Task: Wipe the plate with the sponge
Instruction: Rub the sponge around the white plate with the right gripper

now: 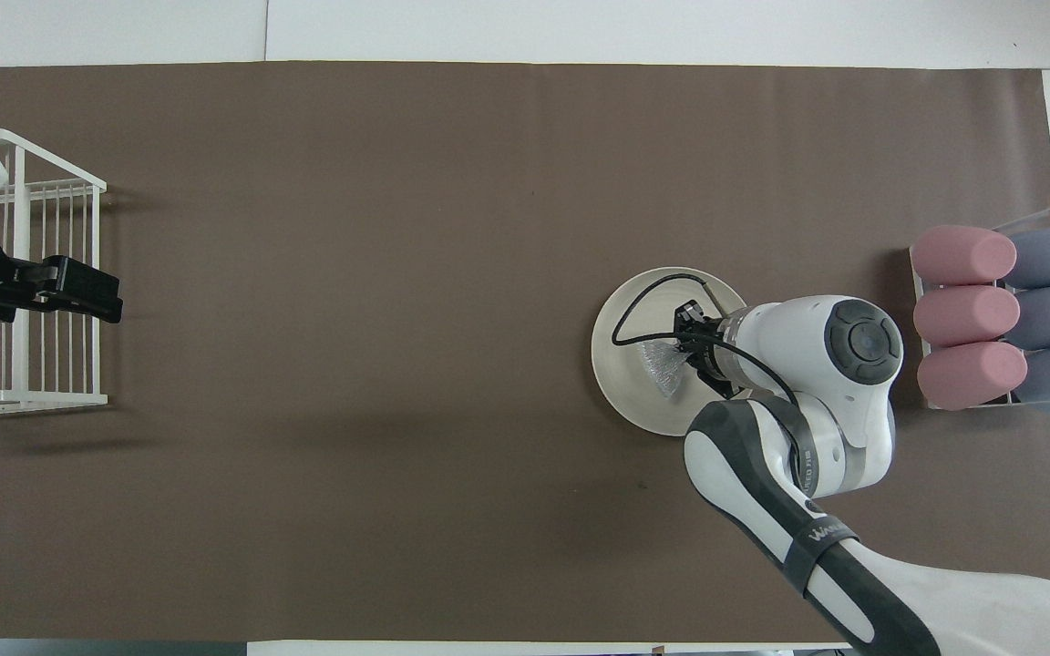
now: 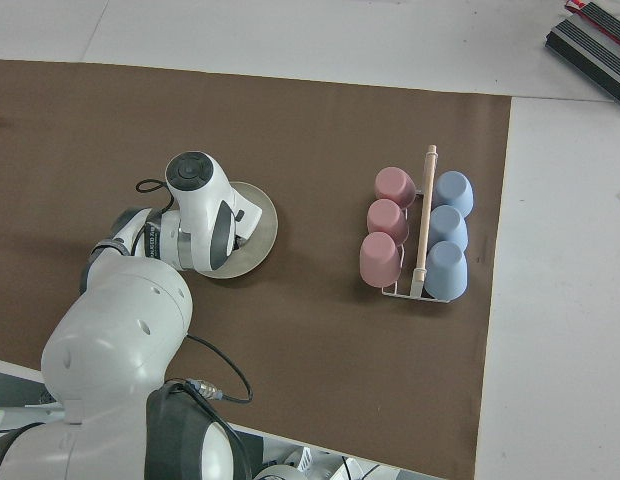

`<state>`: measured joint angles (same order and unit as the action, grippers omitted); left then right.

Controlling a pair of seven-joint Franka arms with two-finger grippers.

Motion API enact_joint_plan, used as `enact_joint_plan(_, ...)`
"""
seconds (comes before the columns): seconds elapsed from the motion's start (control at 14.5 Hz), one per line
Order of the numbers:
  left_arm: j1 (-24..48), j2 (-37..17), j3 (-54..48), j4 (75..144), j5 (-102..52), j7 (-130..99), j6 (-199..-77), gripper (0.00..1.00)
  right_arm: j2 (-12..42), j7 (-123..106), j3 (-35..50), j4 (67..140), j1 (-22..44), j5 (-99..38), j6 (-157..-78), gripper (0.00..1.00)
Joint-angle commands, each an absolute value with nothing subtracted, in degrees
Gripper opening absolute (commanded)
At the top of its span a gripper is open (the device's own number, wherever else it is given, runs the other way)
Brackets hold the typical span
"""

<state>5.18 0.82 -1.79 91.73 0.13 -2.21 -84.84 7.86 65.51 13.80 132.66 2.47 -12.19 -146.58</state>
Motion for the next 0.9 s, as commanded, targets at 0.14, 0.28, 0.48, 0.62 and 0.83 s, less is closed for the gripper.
enact_joint_plan(0.14, 4.7, 2.7, -1.7, 94.3, -0.5, -2.6, -86.5, 1.00, 10.5, 56.7, 14.0, 132.4, -1.4, -12.0, -147.6, 0.00)
enact_joint_plan(0.28, 4.5, 2.8, -1.7, 94.6, -0.5, -2.6, -86.6, 1.00, 10.5, 55.1, 14.0, 131.8, -1.8, -11.8, -147.6, 0.00)
enact_joint_plan(0.48, 4.5, 3.1, -1.7, 95.0, -0.6, -2.7, -86.4, 1.00, 10.7, 55.0, 13.9, 131.9, -1.7, -11.7, -147.9, 0.00)
enact_joint_plan(0.62, 4.4, 3.3, -1.7, 95.5, -0.6, -2.6, -86.5, 1.00, 10.8, 56.7, 14.1, 132.1, -1.1, -11.9, -147.8, 0.00)
enact_joint_plan(0.83, 4.4, 3.3, -1.7, 95.6, -0.6, -2.3, -86.5, 1.00, 11.5, 65.3, 14.2, 132.0, 2.2, -12.0, -148.2, 0.00)
